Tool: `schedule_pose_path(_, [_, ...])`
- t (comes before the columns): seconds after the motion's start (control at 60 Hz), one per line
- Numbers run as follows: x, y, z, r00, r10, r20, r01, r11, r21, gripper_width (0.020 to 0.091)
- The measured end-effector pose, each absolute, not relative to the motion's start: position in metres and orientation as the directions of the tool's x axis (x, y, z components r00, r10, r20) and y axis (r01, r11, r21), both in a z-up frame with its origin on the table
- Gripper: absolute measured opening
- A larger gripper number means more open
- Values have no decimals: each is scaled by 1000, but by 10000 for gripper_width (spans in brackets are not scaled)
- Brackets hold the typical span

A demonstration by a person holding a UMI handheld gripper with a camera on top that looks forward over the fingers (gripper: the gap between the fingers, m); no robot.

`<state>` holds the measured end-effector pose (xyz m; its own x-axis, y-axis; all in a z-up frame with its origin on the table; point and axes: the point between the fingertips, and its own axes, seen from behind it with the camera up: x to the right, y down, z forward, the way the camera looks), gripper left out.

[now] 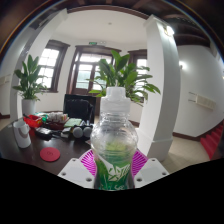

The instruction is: Pour water

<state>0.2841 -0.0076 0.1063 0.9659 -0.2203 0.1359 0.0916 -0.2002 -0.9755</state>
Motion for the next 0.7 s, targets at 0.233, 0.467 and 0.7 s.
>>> schedule_pose_path(0.233, [224, 27, 142, 810, -97, 579, 548, -228, -805, 395])
schedule_pose_path(0.467, [134, 85, 169, 315, 12, 949, 937, -164, -308, 394])
schedule_pose_path(0.7, [56, 120, 190, -146, -3, 989, 989, -26, 146, 394])
